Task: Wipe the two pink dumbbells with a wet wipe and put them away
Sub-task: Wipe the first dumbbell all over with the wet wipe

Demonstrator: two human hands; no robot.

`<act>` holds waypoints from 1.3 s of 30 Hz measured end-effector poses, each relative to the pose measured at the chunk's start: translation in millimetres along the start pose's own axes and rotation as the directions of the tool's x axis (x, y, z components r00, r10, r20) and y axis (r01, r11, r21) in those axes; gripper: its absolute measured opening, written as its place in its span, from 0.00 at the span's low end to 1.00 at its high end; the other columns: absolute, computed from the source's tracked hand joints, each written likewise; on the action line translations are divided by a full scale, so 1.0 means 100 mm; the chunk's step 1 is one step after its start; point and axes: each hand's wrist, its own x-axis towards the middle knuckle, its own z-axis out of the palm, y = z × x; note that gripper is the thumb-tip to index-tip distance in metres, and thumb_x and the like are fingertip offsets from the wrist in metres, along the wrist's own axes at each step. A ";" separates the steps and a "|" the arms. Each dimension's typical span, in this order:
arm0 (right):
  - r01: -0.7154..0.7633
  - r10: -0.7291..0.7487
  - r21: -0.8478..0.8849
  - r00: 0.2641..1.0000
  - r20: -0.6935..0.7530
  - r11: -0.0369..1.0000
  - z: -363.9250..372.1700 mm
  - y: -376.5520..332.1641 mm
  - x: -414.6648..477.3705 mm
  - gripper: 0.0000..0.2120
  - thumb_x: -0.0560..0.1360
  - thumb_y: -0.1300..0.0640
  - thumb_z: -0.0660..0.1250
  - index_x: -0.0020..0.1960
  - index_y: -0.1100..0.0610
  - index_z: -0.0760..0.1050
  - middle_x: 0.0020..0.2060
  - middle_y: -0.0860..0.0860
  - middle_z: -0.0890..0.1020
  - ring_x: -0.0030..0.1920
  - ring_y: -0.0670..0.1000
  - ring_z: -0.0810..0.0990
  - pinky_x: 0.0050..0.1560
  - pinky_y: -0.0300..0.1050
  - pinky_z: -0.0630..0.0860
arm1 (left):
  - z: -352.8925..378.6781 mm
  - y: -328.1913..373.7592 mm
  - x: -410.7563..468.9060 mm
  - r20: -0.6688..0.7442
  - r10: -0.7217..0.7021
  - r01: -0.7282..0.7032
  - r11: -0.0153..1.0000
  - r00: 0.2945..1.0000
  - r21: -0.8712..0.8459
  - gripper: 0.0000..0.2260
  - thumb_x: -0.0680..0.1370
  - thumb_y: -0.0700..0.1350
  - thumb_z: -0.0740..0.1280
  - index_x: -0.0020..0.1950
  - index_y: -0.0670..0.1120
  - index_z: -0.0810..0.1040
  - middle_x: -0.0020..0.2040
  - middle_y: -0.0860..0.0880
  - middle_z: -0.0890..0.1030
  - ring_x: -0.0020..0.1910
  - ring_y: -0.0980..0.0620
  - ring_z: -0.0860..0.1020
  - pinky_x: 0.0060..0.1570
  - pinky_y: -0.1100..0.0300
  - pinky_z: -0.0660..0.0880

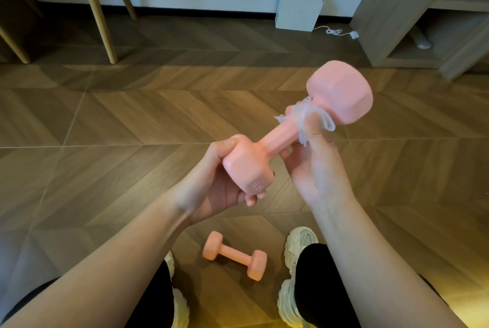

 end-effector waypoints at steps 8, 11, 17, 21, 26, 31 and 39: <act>-0.043 0.065 -0.305 0.996 0.062 0.951 0.13 0.21 -0.15 0.19 0.54 0.44 0.82 0.42 0.49 0.87 0.47 0.50 0.87 0.50 0.48 0.83 0.46 0.46 0.78 | 0.04 0.05 -0.02 0.084 0.001 0.007 0.995 0.996 -0.098 0.29 0.74 0.62 0.60 0.63 0.41 0.75 0.46 0.35 0.76 0.31 0.43 0.76 0.27 0.57 0.75; -0.023 0.036 -0.231 0.998 0.051 0.973 0.09 0.14 -0.10 0.24 0.54 0.44 0.83 0.46 0.54 0.86 0.49 0.53 0.86 0.55 0.51 0.83 0.53 0.43 0.78 | 0.02 0.05 0.01 0.076 -0.002 0.006 0.998 0.997 -0.057 0.30 0.75 0.63 0.58 0.60 0.38 0.78 0.46 0.34 0.77 0.32 0.43 0.77 0.29 0.57 0.78; 0.046 -0.044 0.020 0.997 -0.068 0.999 0.01 -0.16 0.02 0.08 0.77 0.56 0.68 0.55 0.48 0.78 0.51 0.51 0.82 0.52 0.50 0.83 0.63 0.52 0.77 | -0.05 0.02 0.05 -0.053 0.037 -0.031 0.994 0.998 0.108 0.28 0.77 0.59 0.58 0.64 0.38 0.74 0.51 0.32 0.77 0.36 0.43 0.79 0.32 0.56 0.77; 0.051 -0.049 0.012 0.985 -0.167 0.999 0.04 -0.14 0.03 0.20 0.73 0.51 0.69 0.65 0.53 0.75 0.53 0.53 0.82 0.54 0.51 0.82 0.65 0.54 0.74 | -0.06 -0.06 0.12 -0.084 0.110 -0.095 0.983 0.990 0.159 0.41 0.66 0.59 0.76 0.73 0.43 0.65 0.53 0.37 0.78 0.39 0.45 0.81 0.33 0.58 0.77; 0.074 -0.085 -0.084 0.987 -0.135 0.994 0.01 -0.11 0.04 0.34 0.66 0.47 0.73 0.69 0.53 0.73 0.59 0.54 0.81 0.57 0.51 0.82 0.61 0.49 0.77 | -0.01 -0.06 0.13 -0.182 0.156 -0.111 0.966 0.971 0.233 0.34 0.70 0.58 0.67 0.70 0.40 0.66 0.43 0.41 0.80 0.30 0.49 0.77 0.28 0.60 0.74; -0.032 0.052 -0.318 0.997 0.055 0.948 0.13 0.16 -0.09 0.13 0.64 0.50 0.80 0.48 0.50 0.86 0.51 0.51 0.86 0.37 0.55 0.77 0.36 0.43 0.76 | 0.05 -0.01 0.07 -0.062 0.086 -0.081 0.994 0.994 0.076 0.29 0.79 0.65 0.50 0.57 0.46 0.80 0.38 0.38 0.76 0.24 0.47 0.72 0.24 0.60 0.69; 0.008 -0.011 -0.268 1.000 -0.009 0.963 0.16 0.01 -0.11 0.16 0.62 0.53 0.78 0.48 0.54 0.83 0.51 0.53 0.86 0.52 0.53 0.83 0.55 0.47 0.78 | 0.06 0.05 0.07 -0.013 0.055 -0.053 0.993 0.998 0.107 0.32 0.75 0.68 0.53 0.53 0.42 0.80 0.37 0.39 0.77 0.26 0.46 0.73 0.26 0.58 0.73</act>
